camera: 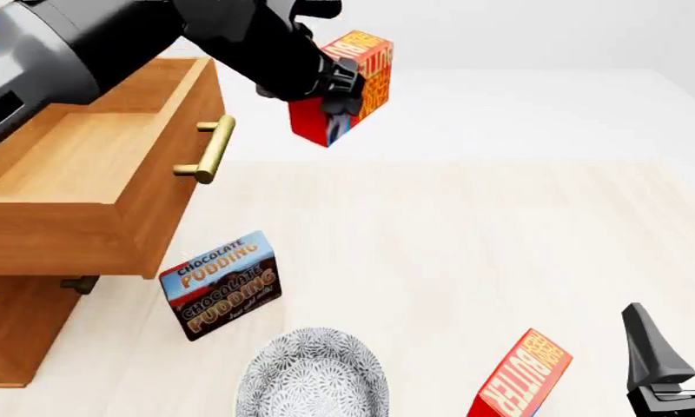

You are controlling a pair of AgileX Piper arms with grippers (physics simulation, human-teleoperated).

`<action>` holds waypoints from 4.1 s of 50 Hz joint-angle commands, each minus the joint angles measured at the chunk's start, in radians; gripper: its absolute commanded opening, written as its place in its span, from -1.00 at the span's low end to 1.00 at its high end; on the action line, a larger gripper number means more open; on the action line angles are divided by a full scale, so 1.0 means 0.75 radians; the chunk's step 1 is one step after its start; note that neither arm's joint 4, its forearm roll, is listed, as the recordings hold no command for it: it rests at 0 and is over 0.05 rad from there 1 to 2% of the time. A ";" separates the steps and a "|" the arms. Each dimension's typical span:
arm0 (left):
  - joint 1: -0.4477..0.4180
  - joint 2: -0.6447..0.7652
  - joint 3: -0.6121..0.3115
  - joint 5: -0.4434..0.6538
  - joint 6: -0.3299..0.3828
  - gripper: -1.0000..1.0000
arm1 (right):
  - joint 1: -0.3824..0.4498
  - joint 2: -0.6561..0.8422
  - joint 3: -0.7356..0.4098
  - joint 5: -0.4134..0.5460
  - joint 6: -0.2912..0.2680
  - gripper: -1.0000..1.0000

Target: Put the butter at the front in the top drawer of the cabinet and close it.

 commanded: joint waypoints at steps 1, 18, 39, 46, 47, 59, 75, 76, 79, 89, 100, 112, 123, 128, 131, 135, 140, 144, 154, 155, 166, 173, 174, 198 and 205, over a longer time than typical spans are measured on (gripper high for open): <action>0.118 -0.089 -0.110 0.167 0.086 -1.00 | 0.000 -0.001 0.001 -0.001 0.000 1.00; 0.277 -0.180 -0.182 0.301 0.170 -1.00 | 0.000 -0.001 0.001 -0.001 0.000 1.00; 0.484 -0.421 0.037 0.295 0.171 -1.00 | 0.000 -0.001 0.001 -0.001 -0.001 1.00; 0.565 -0.506 0.098 0.301 0.176 -1.00 | 0.000 -0.001 0.001 -0.001 0.000 1.00; 0.571 -0.513 0.103 0.302 0.172 -1.00 | 0.000 -0.001 0.001 -0.001 0.000 1.00; 0.689 -0.618 0.235 0.294 0.162 -1.00 | 0.000 -0.001 0.001 -0.001 0.000 1.00; 0.773 -0.669 0.418 0.175 0.110 -1.00 | 0.000 -0.001 0.001 -0.001 -0.001 1.00; 0.771 -0.669 0.425 0.170 0.103 -1.00 | 0.000 -0.001 0.001 -0.001 0.000 1.00; 0.787 -0.671 0.458 0.145 0.090 -1.00 | 0.000 -0.001 0.001 -0.001 0.000 1.00; 0.817 -0.668 0.545 0.067 0.048 -1.00 | 0.000 -0.001 0.001 -0.001 0.000 1.00; 0.841 -0.653 0.625 -0.012 0.006 -1.00 | 0.000 -0.001 0.001 -0.001 0.000 1.00; 0.895 -0.622 0.677 -0.077 0.000 -1.00 | 0.000 -0.001 0.001 -0.001 0.000 1.00; 0.901 -0.578 0.692 -0.124 -0.018 -1.00 | 0.000 -0.001 0.001 -0.001 0.000 1.00; 0.910 -0.565 0.702 -0.142 -0.017 -1.00 | 0.000 -0.001 0.001 -0.001 0.000 1.00; 0.920 -0.565 0.711 -0.153 -0.014 -1.00 | -0.001 -0.001 0.001 -0.001 0.000 1.00; 0.925 -0.559 0.739 -0.181 -0.013 -1.00 | 0.000 -0.001 0.001 -0.001 0.000 1.00; 0.926 -0.544 0.757 -0.210 -0.013 -1.00 | 0.000 -0.001 0.001 -0.001 -0.001 1.00; 0.922 -0.536 0.769 -0.227 -0.011 -1.00 | 0.000 -0.001 0.001 -0.001 0.000 1.00; 0.916 -0.521 0.800 -0.261 -0.007 -1.00 | 0.000 -0.001 0.001 -0.001 0.000 1.00; 0.912 -0.521 0.798 -0.262 -0.011 -1.00 | 0.000 -0.001 0.001 -0.001 0.000 1.00; 0.906 -0.509 0.800 -0.285 -0.006 -1.00 | 0.000 -0.001 0.001 -0.001 0.000 1.00; 0.908 -0.512 0.797 -0.289 -0.001 -1.00 | 0.000 -0.001 0.001 -0.001 0.000 1.00; 0.906 -0.513 0.800 -0.289 -0.003 -1.00 | 0.000 -0.001 0.001 -0.001 0.000 1.00; 0.904 -0.543 0.884 -0.318 -0.025 -1.00 | 0.000 -0.001 0.001 -0.001 0.000 1.00; 0.906 -0.554 0.895 -0.321 -0.026 -1.00 | 0.000 -0.001 0.001 -0.001 0.000 1.00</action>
